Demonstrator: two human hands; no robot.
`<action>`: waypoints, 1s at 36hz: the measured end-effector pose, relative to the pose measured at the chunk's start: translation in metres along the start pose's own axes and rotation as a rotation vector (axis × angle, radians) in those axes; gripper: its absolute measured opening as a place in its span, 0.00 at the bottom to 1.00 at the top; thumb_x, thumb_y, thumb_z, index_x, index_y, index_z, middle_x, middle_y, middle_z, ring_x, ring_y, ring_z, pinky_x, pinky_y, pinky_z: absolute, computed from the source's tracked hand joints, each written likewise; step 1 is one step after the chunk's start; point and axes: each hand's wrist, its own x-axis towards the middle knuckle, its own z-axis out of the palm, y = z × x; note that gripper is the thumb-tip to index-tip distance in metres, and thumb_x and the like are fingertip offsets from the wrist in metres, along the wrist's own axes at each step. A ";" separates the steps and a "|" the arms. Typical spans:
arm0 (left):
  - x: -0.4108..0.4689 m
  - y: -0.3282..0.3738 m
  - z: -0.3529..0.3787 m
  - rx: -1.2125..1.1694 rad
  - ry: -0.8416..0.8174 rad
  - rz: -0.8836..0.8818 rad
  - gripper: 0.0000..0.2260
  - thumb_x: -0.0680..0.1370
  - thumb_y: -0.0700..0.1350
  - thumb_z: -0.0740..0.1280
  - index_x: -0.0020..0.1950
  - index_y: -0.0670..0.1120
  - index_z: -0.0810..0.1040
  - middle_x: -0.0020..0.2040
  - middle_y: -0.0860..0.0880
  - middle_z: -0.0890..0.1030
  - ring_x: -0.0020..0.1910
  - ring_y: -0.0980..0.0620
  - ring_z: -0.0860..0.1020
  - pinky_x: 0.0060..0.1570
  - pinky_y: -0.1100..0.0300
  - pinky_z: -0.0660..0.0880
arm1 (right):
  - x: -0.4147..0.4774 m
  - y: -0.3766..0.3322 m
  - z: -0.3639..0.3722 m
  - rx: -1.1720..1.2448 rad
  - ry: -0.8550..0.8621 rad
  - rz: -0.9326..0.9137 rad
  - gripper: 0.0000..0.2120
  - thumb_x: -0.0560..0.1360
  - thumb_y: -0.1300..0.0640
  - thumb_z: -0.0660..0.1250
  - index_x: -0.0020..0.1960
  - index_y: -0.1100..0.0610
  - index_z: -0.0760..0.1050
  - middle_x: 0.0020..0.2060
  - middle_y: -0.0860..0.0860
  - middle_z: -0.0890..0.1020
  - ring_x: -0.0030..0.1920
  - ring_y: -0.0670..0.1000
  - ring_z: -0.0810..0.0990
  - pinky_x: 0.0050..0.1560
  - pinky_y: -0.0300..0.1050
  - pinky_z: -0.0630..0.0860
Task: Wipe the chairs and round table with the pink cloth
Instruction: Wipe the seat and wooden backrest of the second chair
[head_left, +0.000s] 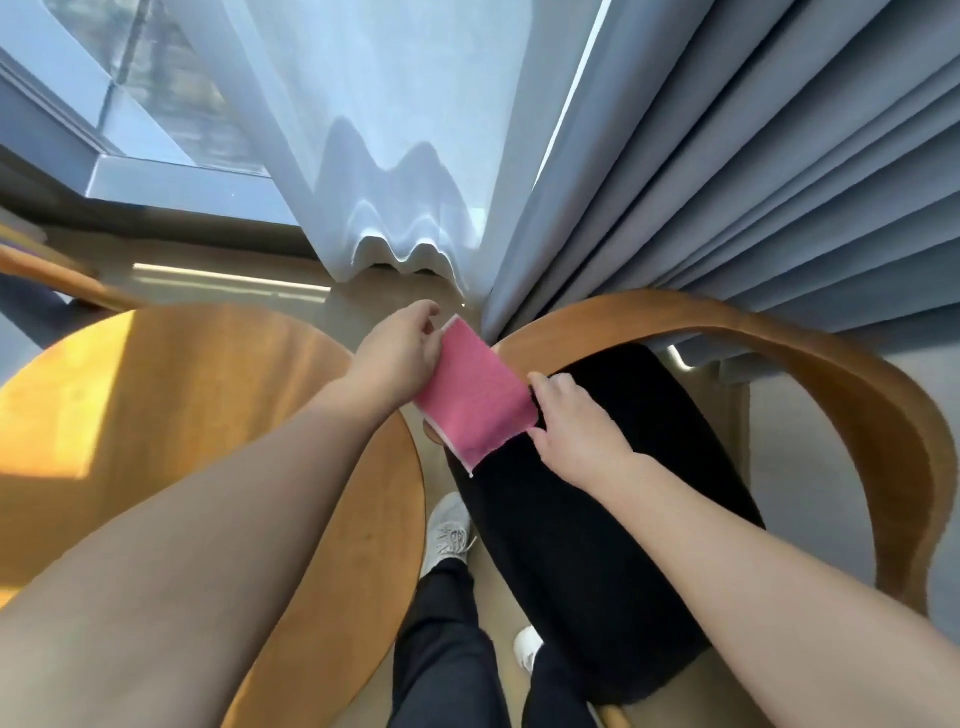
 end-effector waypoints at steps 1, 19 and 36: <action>-0.004 -0.003 0.001 -0.008 0.014 -0.007 0.16 0.79 0.47 0.59 0.65 0.45 0.71 0.54 0.49 0.78 0.50 0.50 0.75 0.47 0.60 0.67 | 0.002 0.000 -0.001 -0.068 0.016 -0.085 0.29 0.78 0.54 0.66 0.74 0.56 0.58 0.64 0.55 0.68 0.62 0.56 0.71 0.61 0.51 0.71; -0.056 -0.050 0.002 0.002 0.189 -0.091 0.12 0.77 0.38 0.58 0.57 0.45 0.77 0.50 0.53 0.77 0.49 0.55 0.74 0.48 0.63 0.68 | 0.083 -0.040 0.018 -0.561 -0.106 -0.879 0.50 0.72 0.23 0.46 0.79 0.60 0.49 0.75 0.57 0.61 0.74 0.60 0.59 0.74 0.56 0.53; -0.054 -0.025 0.019 0.057 0.150 -0.068 0.12 0.77 0.38 0.60 0.59 0.45 0.77 0.53 0.50 0.80 0.52 0.53 0.76 0.50 0.63 0.69 | 0.107 -0.012 0.002 -0.541 -0.012 -0.963 0.40 0.70 0.34 0.67 0.72 0.57 0.63 0.63 0.54 0.74 0.60 0.56 0.72 0.62 0.50 0.65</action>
